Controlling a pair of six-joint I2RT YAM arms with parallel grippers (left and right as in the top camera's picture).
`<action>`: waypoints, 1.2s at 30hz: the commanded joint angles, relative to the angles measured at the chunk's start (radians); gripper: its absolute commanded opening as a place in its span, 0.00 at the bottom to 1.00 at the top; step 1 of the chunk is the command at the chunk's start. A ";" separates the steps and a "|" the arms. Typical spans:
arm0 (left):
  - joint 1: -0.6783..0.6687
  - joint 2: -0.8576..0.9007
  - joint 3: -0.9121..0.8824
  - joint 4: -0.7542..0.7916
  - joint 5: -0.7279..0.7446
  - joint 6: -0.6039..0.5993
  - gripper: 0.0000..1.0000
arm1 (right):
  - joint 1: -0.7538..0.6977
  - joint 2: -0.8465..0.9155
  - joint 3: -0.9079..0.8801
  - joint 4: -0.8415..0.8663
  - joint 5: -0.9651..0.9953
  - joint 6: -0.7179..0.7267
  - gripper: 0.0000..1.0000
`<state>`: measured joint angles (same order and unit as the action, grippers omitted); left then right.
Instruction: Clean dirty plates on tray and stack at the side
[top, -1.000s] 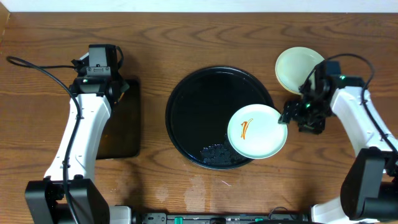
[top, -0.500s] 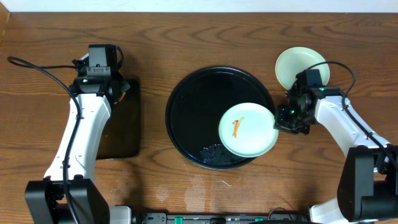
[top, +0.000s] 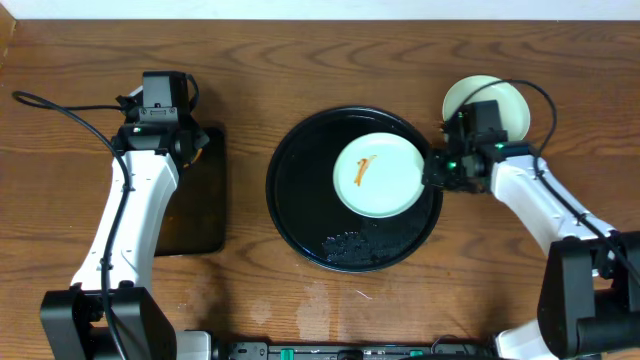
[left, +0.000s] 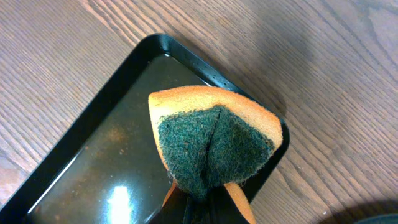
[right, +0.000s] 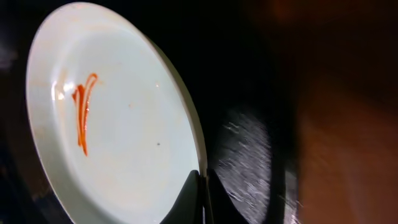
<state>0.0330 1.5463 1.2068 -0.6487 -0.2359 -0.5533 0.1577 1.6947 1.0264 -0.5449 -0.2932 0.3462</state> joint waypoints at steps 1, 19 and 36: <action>0.005 -0.011 0.021 0.007 0.081 0.046 0.08 | 0.070 0.019 0.000 0.035 0.025 -0.014 0.01; -0.089 -0.011 0.021 0.111 0.491 0.257 0.08 | 0.154 0.170 0.000 0.122 0.049 -0.036 0.01; -0.183 0.061 0.021 0.194 0.490 0.290 0.08 | 0.159 0.170 0.000 0.050 0.000 -0.249 0.02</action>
<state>-0.1490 1.5776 1.2068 -0.4614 0.2455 -0.2829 0.3145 1.8473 1.0340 -0.4797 -0.3294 0.1345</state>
